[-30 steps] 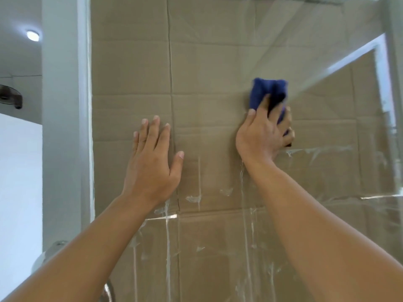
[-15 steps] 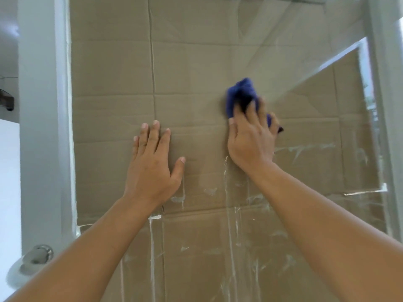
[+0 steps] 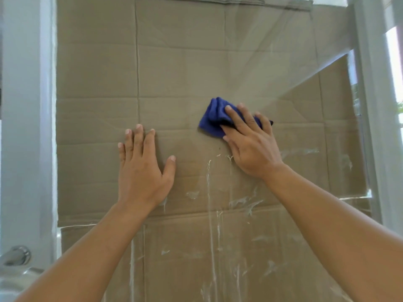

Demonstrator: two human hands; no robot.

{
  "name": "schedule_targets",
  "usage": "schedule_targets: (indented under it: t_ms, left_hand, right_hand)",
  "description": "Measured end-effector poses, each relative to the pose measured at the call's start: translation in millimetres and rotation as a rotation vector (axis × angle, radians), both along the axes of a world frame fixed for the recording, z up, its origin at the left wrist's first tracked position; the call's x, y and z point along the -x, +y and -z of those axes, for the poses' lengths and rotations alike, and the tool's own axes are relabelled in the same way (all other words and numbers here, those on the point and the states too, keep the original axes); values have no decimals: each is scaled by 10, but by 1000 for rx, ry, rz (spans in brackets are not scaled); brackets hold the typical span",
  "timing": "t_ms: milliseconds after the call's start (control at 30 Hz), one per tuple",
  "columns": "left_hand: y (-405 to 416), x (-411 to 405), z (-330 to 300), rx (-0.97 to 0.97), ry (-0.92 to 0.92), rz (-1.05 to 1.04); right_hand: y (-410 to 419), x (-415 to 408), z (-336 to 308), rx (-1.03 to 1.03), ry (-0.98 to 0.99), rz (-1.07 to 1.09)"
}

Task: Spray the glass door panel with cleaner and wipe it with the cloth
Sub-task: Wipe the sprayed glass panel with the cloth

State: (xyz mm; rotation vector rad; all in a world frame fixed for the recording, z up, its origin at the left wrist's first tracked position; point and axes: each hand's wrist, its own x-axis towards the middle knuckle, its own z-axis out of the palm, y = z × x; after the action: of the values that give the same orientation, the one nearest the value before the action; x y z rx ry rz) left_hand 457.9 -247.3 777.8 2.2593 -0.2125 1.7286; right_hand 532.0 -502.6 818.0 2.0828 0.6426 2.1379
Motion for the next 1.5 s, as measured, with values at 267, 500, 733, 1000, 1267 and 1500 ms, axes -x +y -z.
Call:
schedule_targets:
  t_ms: [267, 500, 733, 1000, 1267, 1500]
  left_hand:
    - [-114, -35, -6, 68, 1, -3]
    - [-268, -48, 48, -94, -44, -20]
    - [-450, -72, -57, -153, -68, 94]
    - [-704, -110, -72, -194, -83, 226]
    - [-1026, -163, -82, -224, -72, 244]
    - [-1401, -220, -101, -220, -59, 263]
  right_hand:
    - [159, 179, -154, -684, 273, -57]
    - [56, 143, -168, -277, 128, -3]
    - [135, 229, -114, -175, 223, 14]
    - [-289, 157, -150, -806, 402, -101]
    - [-554, 41, 54, -159, 182, 20]
    - [-728, 97, -18, -723, 396, -46]
